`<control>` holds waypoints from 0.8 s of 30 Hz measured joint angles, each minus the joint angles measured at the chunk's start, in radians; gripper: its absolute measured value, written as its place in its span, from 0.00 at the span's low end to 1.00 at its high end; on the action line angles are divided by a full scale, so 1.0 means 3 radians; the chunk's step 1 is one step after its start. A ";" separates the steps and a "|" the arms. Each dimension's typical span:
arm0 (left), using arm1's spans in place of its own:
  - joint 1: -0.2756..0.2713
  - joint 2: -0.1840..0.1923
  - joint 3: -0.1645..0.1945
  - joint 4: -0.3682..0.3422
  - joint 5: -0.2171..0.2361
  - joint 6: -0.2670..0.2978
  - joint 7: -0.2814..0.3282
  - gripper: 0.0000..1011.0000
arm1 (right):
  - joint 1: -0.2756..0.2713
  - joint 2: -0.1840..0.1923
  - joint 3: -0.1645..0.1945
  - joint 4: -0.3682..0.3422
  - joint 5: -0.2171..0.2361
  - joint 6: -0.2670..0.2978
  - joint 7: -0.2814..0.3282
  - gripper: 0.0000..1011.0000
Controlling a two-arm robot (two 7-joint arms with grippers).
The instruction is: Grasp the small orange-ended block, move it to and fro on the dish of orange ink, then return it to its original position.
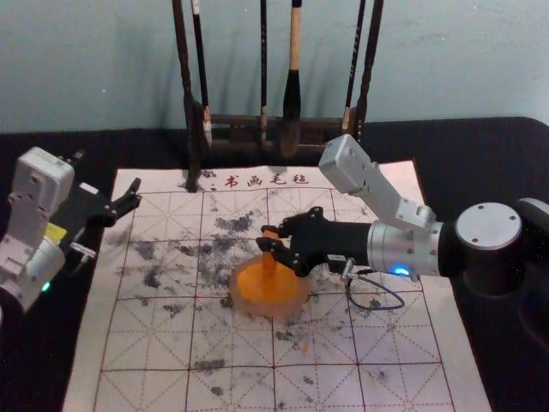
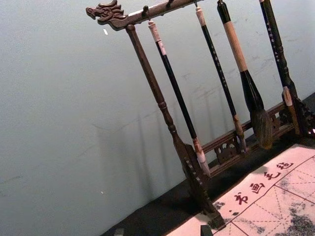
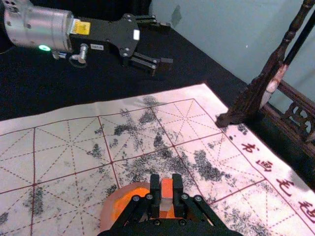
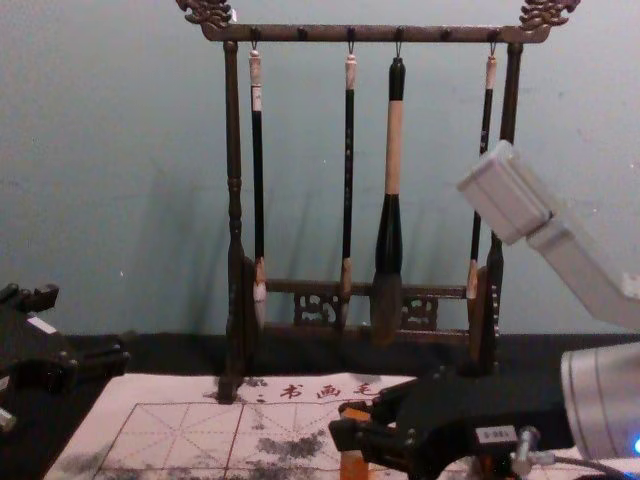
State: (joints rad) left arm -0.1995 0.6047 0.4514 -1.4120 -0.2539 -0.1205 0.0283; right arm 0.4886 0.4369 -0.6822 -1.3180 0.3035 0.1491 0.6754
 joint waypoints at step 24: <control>0.0000 0.0000 0.0000 0.0000 0.0000 0.0000 0.0000 0.99 | -0.0023 0.0000 0.0044 -0.0005 -0.0046 0.0064 -0.0067 0.13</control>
State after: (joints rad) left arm -0.1995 0.6047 0.4513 -1.4120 -0.2539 -0.1205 0.0283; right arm 0.4816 0.4368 -0.6690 -1.3194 0.2897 0.1682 0.6552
